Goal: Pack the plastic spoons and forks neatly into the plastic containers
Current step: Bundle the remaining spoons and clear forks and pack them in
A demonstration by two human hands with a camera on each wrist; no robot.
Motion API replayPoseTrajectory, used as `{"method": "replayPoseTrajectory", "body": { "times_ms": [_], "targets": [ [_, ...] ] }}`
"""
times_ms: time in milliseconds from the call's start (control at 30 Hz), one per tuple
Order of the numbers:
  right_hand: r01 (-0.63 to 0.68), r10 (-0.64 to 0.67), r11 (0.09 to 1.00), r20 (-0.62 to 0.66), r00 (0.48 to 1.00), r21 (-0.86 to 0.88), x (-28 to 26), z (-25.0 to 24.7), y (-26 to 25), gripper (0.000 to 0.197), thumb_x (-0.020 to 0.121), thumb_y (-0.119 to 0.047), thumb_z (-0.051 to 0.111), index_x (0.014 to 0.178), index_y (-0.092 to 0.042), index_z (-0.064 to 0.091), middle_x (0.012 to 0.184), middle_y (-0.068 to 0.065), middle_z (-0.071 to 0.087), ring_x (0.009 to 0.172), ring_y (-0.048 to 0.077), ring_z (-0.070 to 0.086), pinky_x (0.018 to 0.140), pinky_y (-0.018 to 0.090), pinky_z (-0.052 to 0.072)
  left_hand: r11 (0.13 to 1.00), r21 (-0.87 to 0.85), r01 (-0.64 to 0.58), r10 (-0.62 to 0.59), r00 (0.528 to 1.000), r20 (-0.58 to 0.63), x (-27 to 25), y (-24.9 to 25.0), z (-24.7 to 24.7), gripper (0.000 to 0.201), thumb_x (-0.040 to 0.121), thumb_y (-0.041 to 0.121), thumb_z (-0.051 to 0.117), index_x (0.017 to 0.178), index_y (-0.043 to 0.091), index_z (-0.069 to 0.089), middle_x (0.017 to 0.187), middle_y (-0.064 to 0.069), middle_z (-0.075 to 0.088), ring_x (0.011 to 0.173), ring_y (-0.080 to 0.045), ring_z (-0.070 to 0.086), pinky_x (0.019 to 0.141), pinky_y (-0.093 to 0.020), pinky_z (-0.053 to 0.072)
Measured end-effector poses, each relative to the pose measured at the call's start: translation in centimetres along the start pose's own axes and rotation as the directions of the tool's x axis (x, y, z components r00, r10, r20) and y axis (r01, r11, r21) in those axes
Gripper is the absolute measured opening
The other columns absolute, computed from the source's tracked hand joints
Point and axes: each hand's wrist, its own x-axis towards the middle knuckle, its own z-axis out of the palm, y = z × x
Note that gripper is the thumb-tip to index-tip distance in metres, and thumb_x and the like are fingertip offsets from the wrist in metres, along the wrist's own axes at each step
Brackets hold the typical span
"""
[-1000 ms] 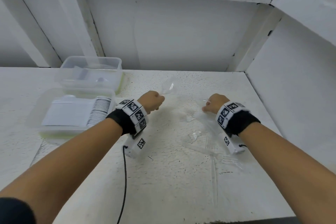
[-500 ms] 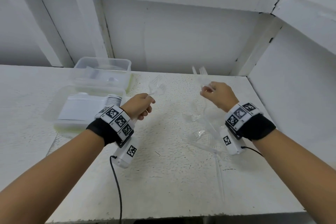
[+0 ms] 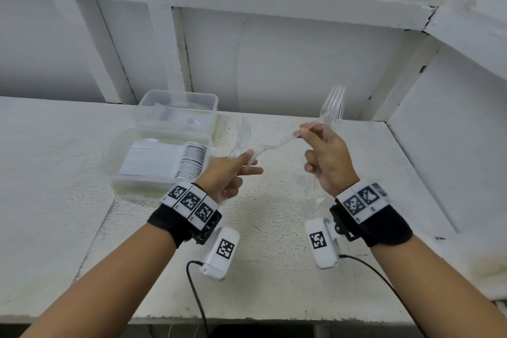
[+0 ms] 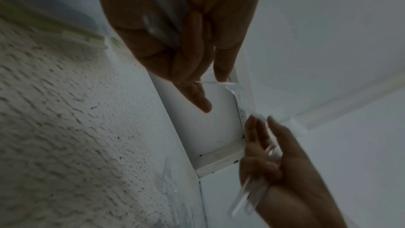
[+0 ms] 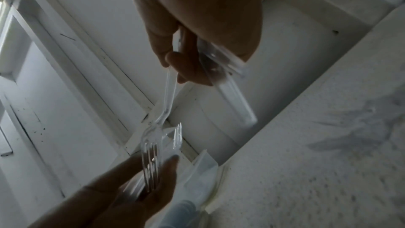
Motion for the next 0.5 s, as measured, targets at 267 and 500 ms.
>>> {"method": "replayPoseTrajectory", "body": {
  "times_ms": [267, 500],
  "targets": [
    [0.005, -0.149, 0.861, -0.243, 0.959, -0.509, -1.8, 0.1, 2.9, 0.05, 0.09, -0.028, 0.059, 0.135, -0.014, 0.042, 0.102, 0.002, 0.059, 0.091, 0.015, 0.06, 0.072, 0.026, 0.051, 0.997, 0.01, -0.073, 0.074, 0.993, -0.088, -1.1, 0.0, -2.1, 0.016, 0.09, 0.015, 0.06, 0.077, 0.009, 0.053, 0.07, -0.003, 0.056, 0.034, -0.003, 0.025, 0.032, -0.013, 0.017],
    [0.355, -0.214, 0.372, 0.293, 0.932, -0.858, -3.8, 1.7, 3.5, 0.046, 0.089, -0.03, 0.06, 0.133, -0.021, 0.05, 0.122, 0.002, 0.052, 0.105, 0.016, 0.055, 0.078, 0.021, 0.037, 0.976, 0.183, -0.117, 0.124, 0.992, -0.025, -2.1, -0.4, -1.9, 0.016, 0.089, 0.013, 0.06, 0.074, 0.007, 0.057, 0.068, -0.005, 0.06, 0.034, -0.004, 0.026, 0.034, -0.014, 0.018]
  ]
}}
